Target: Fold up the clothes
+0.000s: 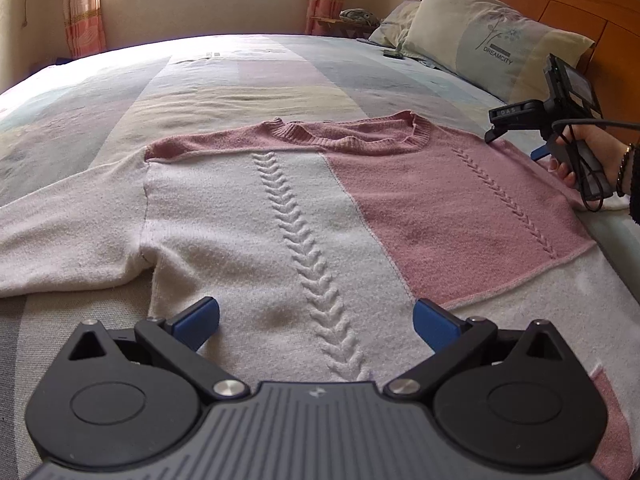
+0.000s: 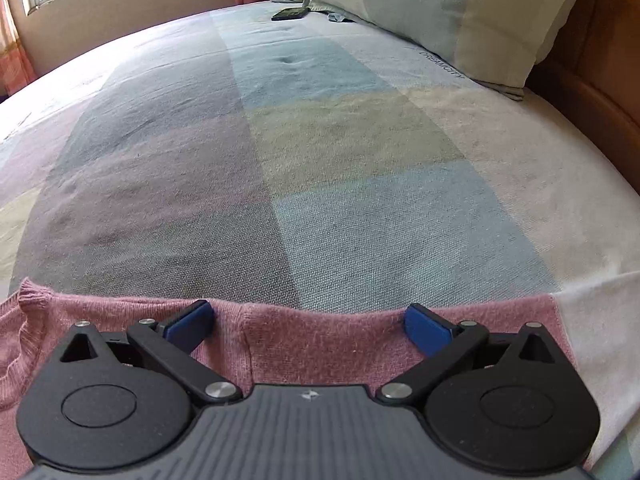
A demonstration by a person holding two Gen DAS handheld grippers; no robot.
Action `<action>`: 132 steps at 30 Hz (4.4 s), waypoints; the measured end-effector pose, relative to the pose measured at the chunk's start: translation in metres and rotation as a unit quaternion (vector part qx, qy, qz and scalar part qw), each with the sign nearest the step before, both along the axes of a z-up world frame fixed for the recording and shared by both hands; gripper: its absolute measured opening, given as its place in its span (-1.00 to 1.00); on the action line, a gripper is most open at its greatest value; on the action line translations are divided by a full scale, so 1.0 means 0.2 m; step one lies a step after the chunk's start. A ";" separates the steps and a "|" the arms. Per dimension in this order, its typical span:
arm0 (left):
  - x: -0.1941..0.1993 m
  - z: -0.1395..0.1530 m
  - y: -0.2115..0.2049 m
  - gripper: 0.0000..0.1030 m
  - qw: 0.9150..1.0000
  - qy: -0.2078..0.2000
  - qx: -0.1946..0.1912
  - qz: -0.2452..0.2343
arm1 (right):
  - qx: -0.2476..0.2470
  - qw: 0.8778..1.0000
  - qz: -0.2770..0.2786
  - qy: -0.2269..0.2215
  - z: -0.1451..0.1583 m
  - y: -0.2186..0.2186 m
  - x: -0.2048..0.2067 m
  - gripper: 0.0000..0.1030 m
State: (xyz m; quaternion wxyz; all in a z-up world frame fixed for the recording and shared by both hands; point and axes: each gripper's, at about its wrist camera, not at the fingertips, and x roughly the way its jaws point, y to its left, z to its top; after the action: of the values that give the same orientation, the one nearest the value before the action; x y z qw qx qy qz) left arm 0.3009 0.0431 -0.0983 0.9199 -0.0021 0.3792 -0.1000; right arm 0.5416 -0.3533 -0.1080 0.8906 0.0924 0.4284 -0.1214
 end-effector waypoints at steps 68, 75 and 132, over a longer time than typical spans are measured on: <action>-0.21 0.08 -0.12 0.99 0.997 -0.022 0.001 -0.068 | 0.053 0.985 0.155 -0.050 0.02 0.41 -1.91 1.00; -0.21 0.08 -0.11 0.99 0.997 -0.020 0.012 -0.068 | 0.040 0.991 0.107 -0.065 0.03 0.39 -1.90 1.00; -0.25 0.10 -0.01 0.99 0.996 0.003 0.017 -0.082 | -0.029 0.941 0.334 -0.034 0.00 1.40 -1.72 1.00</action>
State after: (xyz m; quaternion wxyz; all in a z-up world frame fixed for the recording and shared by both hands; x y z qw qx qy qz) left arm 0.2505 0.0421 -0.0787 0.9073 0.0446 0.3828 -0.1683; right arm 0.1972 -0.0732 -0.1083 0.8962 -0.0776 0.4006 0.1741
